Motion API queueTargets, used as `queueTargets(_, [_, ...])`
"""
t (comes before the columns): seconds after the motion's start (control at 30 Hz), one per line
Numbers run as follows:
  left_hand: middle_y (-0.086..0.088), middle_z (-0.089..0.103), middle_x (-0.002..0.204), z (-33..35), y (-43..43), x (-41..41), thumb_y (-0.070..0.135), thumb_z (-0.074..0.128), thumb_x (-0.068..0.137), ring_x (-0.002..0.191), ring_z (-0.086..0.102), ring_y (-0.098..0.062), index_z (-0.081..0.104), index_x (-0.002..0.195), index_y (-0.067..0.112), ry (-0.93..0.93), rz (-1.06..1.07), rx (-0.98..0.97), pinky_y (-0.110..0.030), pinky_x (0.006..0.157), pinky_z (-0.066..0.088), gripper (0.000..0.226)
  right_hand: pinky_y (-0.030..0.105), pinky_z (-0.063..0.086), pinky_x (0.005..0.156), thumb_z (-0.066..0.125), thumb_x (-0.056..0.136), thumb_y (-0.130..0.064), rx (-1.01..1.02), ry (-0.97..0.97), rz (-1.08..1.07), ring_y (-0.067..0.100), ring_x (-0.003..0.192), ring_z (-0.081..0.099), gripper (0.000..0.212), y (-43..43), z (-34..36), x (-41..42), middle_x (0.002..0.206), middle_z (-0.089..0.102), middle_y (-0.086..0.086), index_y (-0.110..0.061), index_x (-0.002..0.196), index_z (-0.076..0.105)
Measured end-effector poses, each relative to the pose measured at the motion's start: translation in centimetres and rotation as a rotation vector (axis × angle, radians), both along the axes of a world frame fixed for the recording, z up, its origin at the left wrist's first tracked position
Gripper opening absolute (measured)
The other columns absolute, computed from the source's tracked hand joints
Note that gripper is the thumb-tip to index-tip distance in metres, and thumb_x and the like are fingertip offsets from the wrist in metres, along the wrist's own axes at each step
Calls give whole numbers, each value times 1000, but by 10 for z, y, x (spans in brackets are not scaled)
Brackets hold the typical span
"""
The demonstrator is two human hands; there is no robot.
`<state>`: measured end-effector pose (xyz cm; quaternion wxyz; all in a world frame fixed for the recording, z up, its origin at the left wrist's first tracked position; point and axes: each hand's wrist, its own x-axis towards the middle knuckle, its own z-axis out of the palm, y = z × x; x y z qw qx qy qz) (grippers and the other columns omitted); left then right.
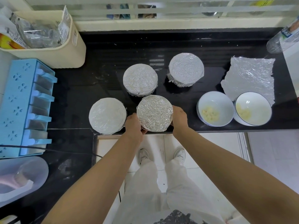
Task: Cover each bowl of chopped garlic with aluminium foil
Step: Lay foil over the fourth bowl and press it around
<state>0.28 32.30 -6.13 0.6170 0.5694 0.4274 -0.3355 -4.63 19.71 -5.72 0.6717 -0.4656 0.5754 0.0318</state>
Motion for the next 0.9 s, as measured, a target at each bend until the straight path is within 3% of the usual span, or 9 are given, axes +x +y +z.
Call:
queueTargets(0.13, [-8,64,127,1,-2,0,29,45,101,97,59,-23,56,129,18,-13,-2,-8,-30,61,52,32,22,34,49,45,88,-12,-36,5,-57,11,58,39,15,-1,-5,-1,69,50,-2,-18,89,58])
queueTargets(0.23, [-10,64,125,-1,-1,1,31,44,101,95,59,-23,58,122,17,-18,9,3,-31,62,53,29,25,43,55,53,93,-20,-59,-12,-78,14,62,45,15,-2,-9,-2,72,52,0,-17,79,51])
queueTargets(0.37, [-7,66,94,0,2,0,24,38,102,80,59,-20,61,92,18,-38,27,-17,-33,66,53,26,27,53,61,57,95,-25,-89,-36,-83,14,64,52,26,-6,-14,-7,72,56,1,-15,73,49])
queueTargets(0.43, [-6,64,87,2,3,-1,20,38,101,77,59,-19,62,90,17,-55,27,-37,-36,74,54,26,29,55,63,59,95,-25,-84,-44,-99,15,67,57,23,-7,-14,-8,75,58,2,-14,76,51])
queueTargets(0.57, [-9,66,95,5,6,-6,15,41,99,88,61,-24,63,95,12,-99,-8,-37,-36,79,55,23,32,58,67,63,94,-22,-52,-71,-131,21,79,63,18,-10,-14,-10,84,62,6,-12,82,53])
queueTargets(0.7, [-11,61,97,2,7,-9,13,43,96,89,57,-23,58,87,8,-149,-47,8,-39,88,54,18,38,60,75,63,93,-18,-69,-84,-115,25,82,66,15,-12,-13,-13,92,67,15,-9,84,56])
queueTargets(0.77, [-8,57,95,3,6,-12,11,41,94,88,53,-22,60,106,10,-241,-100,22,-40,86,52,23,35,60,70,64,92,-16,-115,-76,-82,24,80,66,10,-14,-14,-14,96,69,17,-8,90,59])
queueTargets(0.83, [-1,56,107,5,6,-16,15,40,95,94,55,-20,48,137,23,-334,-182,67,-44,96,51,44,32,58,66,61,92,-11,-149,-83,-48,24,79,67,6,-15,-13,-17,98,70,19,-6,91,63])
queueTargets(0.9, [0,53,124,9,4,-17,22,40,94,106,55,-20,41,144,33,-393,-287,111,-48,100,49,50,31,59,67,57,93,-7,-171,-88,-14,26,82,68,11,-16,-12,-18,98,71,18,-3,94,68])
